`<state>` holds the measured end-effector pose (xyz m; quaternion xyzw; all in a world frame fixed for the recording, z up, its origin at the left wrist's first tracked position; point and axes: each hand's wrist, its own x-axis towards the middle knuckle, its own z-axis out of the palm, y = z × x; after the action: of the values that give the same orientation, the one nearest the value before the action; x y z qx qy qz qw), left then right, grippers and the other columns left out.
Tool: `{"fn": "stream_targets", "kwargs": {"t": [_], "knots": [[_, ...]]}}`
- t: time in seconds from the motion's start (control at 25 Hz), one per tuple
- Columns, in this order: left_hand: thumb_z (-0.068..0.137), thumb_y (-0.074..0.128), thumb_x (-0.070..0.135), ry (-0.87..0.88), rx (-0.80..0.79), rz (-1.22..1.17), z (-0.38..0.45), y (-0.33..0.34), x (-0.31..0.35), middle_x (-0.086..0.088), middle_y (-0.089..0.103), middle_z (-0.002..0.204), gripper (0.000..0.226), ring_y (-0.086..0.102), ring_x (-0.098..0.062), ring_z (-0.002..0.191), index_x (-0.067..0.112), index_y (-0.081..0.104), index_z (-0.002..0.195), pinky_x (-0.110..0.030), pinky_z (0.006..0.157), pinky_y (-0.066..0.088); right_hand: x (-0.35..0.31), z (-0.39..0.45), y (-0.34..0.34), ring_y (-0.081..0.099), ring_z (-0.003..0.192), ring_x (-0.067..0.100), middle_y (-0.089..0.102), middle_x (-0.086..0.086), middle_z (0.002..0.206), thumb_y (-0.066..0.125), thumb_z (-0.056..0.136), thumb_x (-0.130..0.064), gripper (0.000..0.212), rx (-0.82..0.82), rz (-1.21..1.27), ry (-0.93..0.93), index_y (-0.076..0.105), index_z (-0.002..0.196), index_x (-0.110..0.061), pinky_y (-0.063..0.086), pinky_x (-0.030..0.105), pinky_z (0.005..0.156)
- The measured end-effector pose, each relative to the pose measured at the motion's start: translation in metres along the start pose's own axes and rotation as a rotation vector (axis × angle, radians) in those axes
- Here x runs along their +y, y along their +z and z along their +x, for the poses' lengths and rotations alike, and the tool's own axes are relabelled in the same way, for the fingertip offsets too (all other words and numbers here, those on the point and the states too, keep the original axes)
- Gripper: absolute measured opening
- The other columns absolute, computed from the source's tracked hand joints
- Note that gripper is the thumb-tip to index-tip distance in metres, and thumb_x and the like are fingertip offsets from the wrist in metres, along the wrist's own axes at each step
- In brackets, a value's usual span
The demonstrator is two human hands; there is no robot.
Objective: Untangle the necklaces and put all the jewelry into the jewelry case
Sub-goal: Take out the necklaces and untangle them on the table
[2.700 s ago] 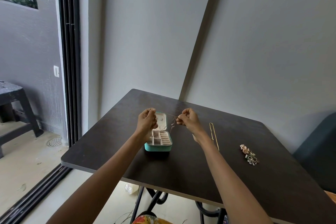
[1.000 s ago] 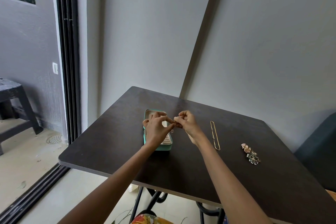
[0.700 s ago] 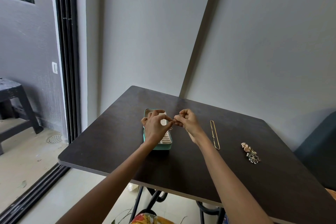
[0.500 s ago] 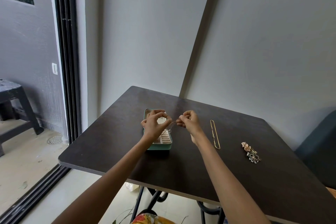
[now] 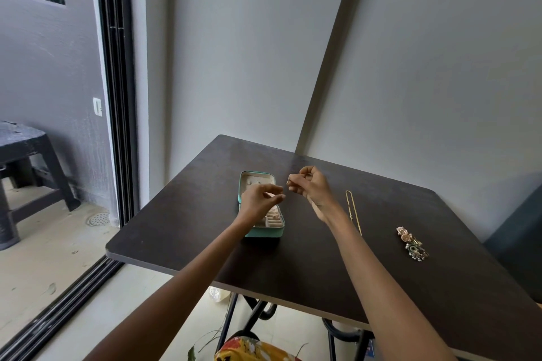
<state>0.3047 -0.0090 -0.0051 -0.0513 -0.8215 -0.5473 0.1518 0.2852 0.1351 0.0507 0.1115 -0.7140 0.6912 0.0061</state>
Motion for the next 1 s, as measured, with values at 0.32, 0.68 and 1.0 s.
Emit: {"fn": "stream_targets", "kwargs": {"t": [0.32, 0.68, 1.0], "knots": [[0.078, 0.074, 0.014, 0.018, -0.007, -0.057, 0.001, -0.017, 0.004, -0.001, 0.071, 0.078, 0.016, 0.059, 0.008, 0.055, 0.008, 0.075, 0.093, -0.008, 0.063, 0.048, -0.031, -0.001, 0.004, 0.062, 0.066, 0.017, 0.057, 0.008, 0.074, 0.054, 0.090, 0.004, 0.020, 0.039, 0.234, -0.088, 0.045, 0.084, -0.011, 0.054, 0.025, 0.066], [0.089, 0.061, 0.015, -0.066, 0.141, -0.310, 0.002, -0.033, 0.004, -0.002, 0.067, 0.069, 0.018, 0.056, -0.001, 0.052, 0.000, 0.071, 0.094, -0.014, 0.055, 0.047, -0.058, 0.004, -0.002, 0.058, 0.070, 0.019, 0.051, 0.008, 0.080, 0.048, 0.094, 0.001, 0.019, 0.217, 0.407, -0.132, 0.043, 0.084, -0.014, 0.056, 0.028, 0.065], [0.096, 0.043, 0.019, -0.311, 0.168, -1.172, 0.006, -0.044, 0.021, 0.005, 0.057, 0.058, 0.028, 0.053, -0.009, 0.058, 0.015, 0.051, 0.070, -0.024, 0.063, 0.040, -0.044, 0.000, -0.009, 0.059, 0.066, 0.015, 0.045, 0.004, 0.088, 0.036, 0.098, -0.001, 0.008, 0.403, 0.146, -0.088, 0.036, 0.100, -0.009, 0.055, 0.032, 0.073]]}}
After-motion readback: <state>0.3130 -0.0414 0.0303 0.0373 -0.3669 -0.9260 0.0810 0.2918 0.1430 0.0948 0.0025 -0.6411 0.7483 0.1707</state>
